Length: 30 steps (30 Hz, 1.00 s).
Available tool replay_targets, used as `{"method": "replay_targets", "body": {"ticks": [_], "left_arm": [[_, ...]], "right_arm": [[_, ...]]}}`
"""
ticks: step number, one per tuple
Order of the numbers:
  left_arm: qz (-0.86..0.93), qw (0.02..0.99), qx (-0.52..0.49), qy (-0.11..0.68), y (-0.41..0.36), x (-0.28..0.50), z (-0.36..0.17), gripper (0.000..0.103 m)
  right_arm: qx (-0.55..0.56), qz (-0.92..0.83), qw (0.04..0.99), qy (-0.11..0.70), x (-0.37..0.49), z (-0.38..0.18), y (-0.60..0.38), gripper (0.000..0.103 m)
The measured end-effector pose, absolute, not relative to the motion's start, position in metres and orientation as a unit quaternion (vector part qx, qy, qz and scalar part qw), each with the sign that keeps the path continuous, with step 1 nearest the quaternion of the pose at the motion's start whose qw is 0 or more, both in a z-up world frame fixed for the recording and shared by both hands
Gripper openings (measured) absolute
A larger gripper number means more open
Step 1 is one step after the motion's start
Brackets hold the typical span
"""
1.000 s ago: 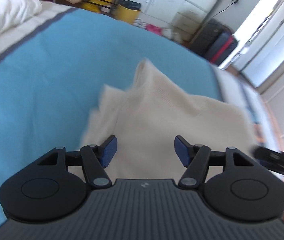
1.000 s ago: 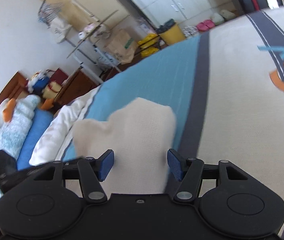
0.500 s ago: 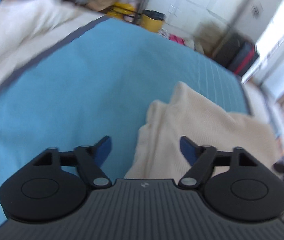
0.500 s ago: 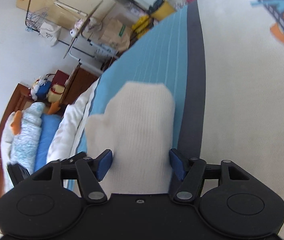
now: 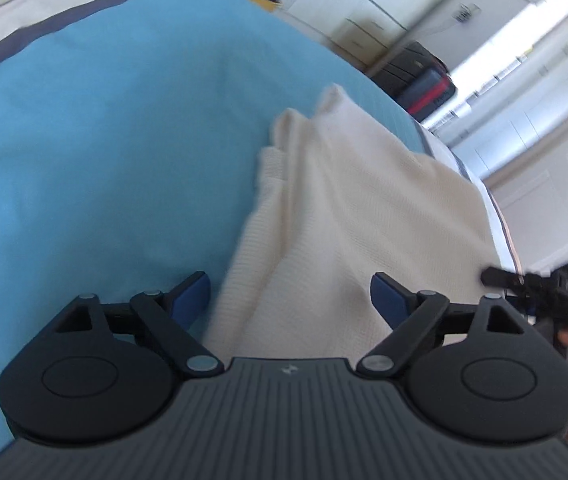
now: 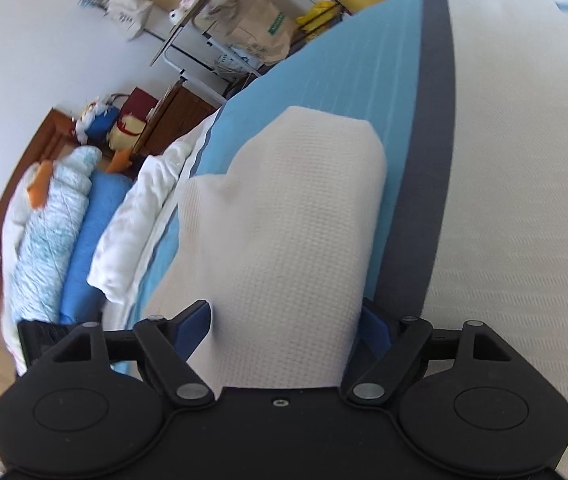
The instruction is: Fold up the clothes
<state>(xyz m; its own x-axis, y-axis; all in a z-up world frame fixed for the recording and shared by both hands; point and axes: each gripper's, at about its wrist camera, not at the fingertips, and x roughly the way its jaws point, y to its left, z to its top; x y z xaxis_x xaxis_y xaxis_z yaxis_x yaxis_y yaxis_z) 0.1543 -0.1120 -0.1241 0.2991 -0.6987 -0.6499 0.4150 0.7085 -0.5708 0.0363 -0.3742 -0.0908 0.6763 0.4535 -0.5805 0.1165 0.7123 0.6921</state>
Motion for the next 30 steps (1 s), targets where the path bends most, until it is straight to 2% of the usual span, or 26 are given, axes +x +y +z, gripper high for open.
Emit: {"method": "replay_targets", "body": {"ticks": [2, 4, 6, 7, 9, 12, 16, 17, 18, 19, 20, 21, 24, 26, 30], "left_arm": [[-0.377, 0.788, -0.131, 0.469, -0.12, 0.15, -0.126, 0.085], [-0.37, 0.801, -0.11, 0.457, -0.123, 0.143, -0.123, 0.062], [-0.373, 0.81, -0.083, 0.445, -0.125, 0.135, -0.118, 0.023], [-0.375, 0.814, -0.067, 0.438, -0.126, 0.129, -0.111, 0.018], [-0.381, 0.826, -0.038, 0.413, -0.126, 0.116, -0.098, 0.016], [-0.39, 0.849, -0.009, 0.357, -0.128, 0.094, -0.076, 0.016], [-0.389, 0.874, -0.047, 0.286, -0.123, 0.085, -0.054, 0.016], [-0.383, 0.875, -0.058, 0.29, -0.123, 0.089, -0.056, 0.019], [-0.376, 0.876, -0.068, 0.294, -0.123, 0.093, -0.057, 0.025], [-0.37, 0.876, -0.078, 0.299, -0.122, 0.097, -0.059, 0.03], [-0.362, 0.87, -0.079, 0.325, -0.127, 0.106, -0.067, 0.04], [-0.35, 0.865, -0.081, 0.35, -0.128, 0.111, -0.077, 0.041], [-0.328, 0.834, -0.113, 0.429, -0.123, 0.127, -0.107, 0.042], [-0.325, 0.822, -0.154, 0.441, -0.114, 0.132, -0.114, 0.045], [-0.326, 0.803, -0.2, 0.458, -0.102, 0.139, -0.113, 0.072]], "right_arm": [[0.326, 0.094, 0.86, 0.382, 0.034, -0.087, -0.366, 0.08], [0.268, 0.086, 0.885, 0.369, 0.031, -0.08, -0.354, 0.059], [0.212, 0.08, 0.909, 0.348, 0.025, -0.068, -0.339, 0.046], [0.198, 0.083, 0.917, 0.336, 0.021, -0.06, -0.334, 0.041], [0.163, 0.087, 0.933, 0.309, 0.013, -0.039, -0.321, 0.038], [0.112, 0.098, 0.954, 0.258, -0.004, -0.009, -0.306, 0.034], [0.061, 0.074, 0.978, 0.187, -0.013, 0.024, -0.303, 0.033], [0.056, 0.067, 0.981, 0.174, -0.012, 0.029, -0.308, 0.034], [0.061, 0.064, 0.98, 0.18, -0.005, 0.029, -0.315, 0.041], [0.079, 0.054, 0.976, 0.197, 0.002, 0.024, -0.327, 0.053], [0.114, 0.034, 0.969, 0.215, 0.007, 0.015, -0.34, 0.061], [0.166, 0.016, 0.957, 0.238, 0.01, 0.002, -0.356, 0.069], [0.298, -0.02, 0.905, 0.303, 0.014, -0.032, -0.396, 0.069], [0.348, -0.02, 0.872, 0.344, 0.014, -0.048, -0.41, 0.069], [0.392, -0.009, 0.828, 0.401, 0.002, -0.063, -0.415, 0.07]]}}
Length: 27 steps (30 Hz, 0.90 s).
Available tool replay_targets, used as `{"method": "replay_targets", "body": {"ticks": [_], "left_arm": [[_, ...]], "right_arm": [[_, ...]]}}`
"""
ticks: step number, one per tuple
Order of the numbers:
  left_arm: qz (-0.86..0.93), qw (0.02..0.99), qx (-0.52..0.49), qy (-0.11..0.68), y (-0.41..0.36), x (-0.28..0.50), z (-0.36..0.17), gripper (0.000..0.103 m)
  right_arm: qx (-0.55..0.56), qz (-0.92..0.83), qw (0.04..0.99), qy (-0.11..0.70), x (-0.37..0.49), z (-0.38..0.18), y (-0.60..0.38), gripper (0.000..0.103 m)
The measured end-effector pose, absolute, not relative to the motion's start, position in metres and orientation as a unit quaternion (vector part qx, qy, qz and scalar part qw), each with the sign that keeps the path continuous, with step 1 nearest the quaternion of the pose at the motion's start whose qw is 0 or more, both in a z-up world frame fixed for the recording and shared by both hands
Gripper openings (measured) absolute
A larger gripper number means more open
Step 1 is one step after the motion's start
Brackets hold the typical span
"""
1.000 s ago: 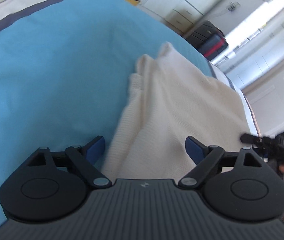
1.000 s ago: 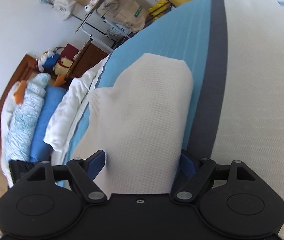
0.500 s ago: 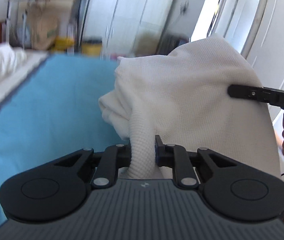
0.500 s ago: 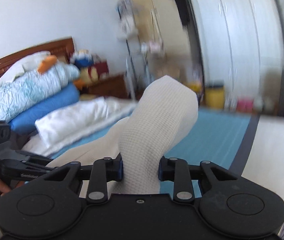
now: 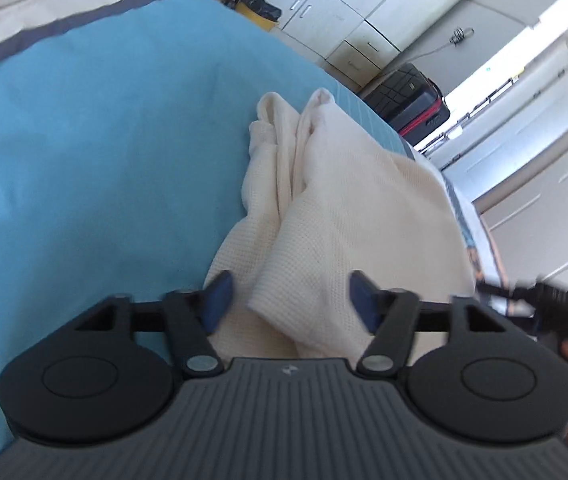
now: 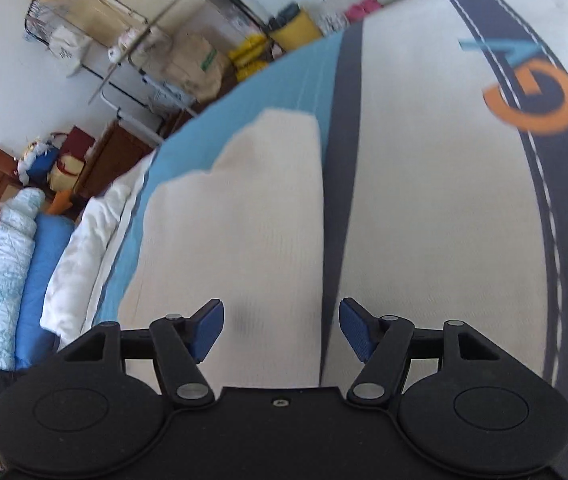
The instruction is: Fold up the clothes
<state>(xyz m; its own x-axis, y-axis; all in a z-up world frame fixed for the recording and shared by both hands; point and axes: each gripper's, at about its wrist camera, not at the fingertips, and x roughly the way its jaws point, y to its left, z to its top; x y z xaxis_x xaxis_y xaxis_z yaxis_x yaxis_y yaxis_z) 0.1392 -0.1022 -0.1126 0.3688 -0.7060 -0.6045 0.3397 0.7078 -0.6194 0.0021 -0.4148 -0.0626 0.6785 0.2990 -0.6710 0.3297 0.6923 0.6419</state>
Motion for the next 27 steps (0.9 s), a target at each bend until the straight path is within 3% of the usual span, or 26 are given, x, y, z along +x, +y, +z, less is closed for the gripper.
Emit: {"method": "replay_targets", "body": {"ticks": [5, 7, 9, 12, 13, 14, 15, 16, 18, 22, 24, 27], "left_arm": [[-0.292, 0.816, -0.148, 0.476, -0.104, 0.141, -0.113, 0.075], [-0.292, 0.814, -0.14, 0.483, -0.104, 0.132, -0.112, 0.08], [-0.297, 0.809, -0.143, 0.486, -0.106, 0.127, -0.118, 0.093], [-0.297, 0.814, -0.137, 0.481, -0.113, 0.124, -0.123, 0.097], [-0.296, 0.818, -0.133, 0.475, -0.116, 0.124, -0.124, 0.096], [-0.297, 0.825, -0.122, 0.466, -0.12, 0.122, -0.122, 0.082], [-0.299, 0.831, -0.11, 0.456, -0.123, 0.12, -0.121, 0.059], [-0.304, 0.835, -0.093, 0.448, -0.127, 0.117, -0.118, 0.051], [-0.32, 0.841, -0.072, 0.429, -0.131, 0.11, -0.113, 0.019], [-0.312, 0.855, -0.036, 0.414, -0.141, 0.099, -0.104, 0.019], [-0.294, 0.863, 0.0, 0.411, -0.147, 0.095, -0.101, 0.033], [-0.274, 0.88, 0.041, 0.386, -0.151, 0.086, -0.093, 0.042]], "right_arm": [[0.46, 0.041, 0.77, 0.44, -0.02, -0.081, -0.404, 0.076], [0.468, 0.051, 0.756, 0.455, -0.022, -0.091, -0.39, 0.08], [0.469, 0.059, 0.752, 0.46, -0.021, -0.097, -0.382, 0.082], [0.466, 0.069, 0.756, 0.455, -0.016, -0.098, -0.375, 0.086], [0.469, 0.07, 0.755, 0.452, -0.016, -0.099, -0.374, 0.086], [0.472, 0.071, 0.755, 0.45, -0.017, -0.099, -0.373, 0.086], [0.476, 0.071, 0.754, 0.447, -0.018, -0.1, -0.373, 0.086], [0.478, 0.073, 0.754, 0.445, -0.017, -0.101, -0.372, 0.086], [0.481, 0.075, 0.755, 0.44, -0.01, -0.102, -0.369, 0.086], [0.486, 0.079, 0.759, 0.426, 0.001, -0.103, -0.368, 0.091], [0.482, 0.08, 0.763, 0.424, 0.005, -0.102, -0.367, 0.091], [0.461, 0.075, 0.778, 0.419, 0.007, -0.095, -0.368, 0.091]]}}
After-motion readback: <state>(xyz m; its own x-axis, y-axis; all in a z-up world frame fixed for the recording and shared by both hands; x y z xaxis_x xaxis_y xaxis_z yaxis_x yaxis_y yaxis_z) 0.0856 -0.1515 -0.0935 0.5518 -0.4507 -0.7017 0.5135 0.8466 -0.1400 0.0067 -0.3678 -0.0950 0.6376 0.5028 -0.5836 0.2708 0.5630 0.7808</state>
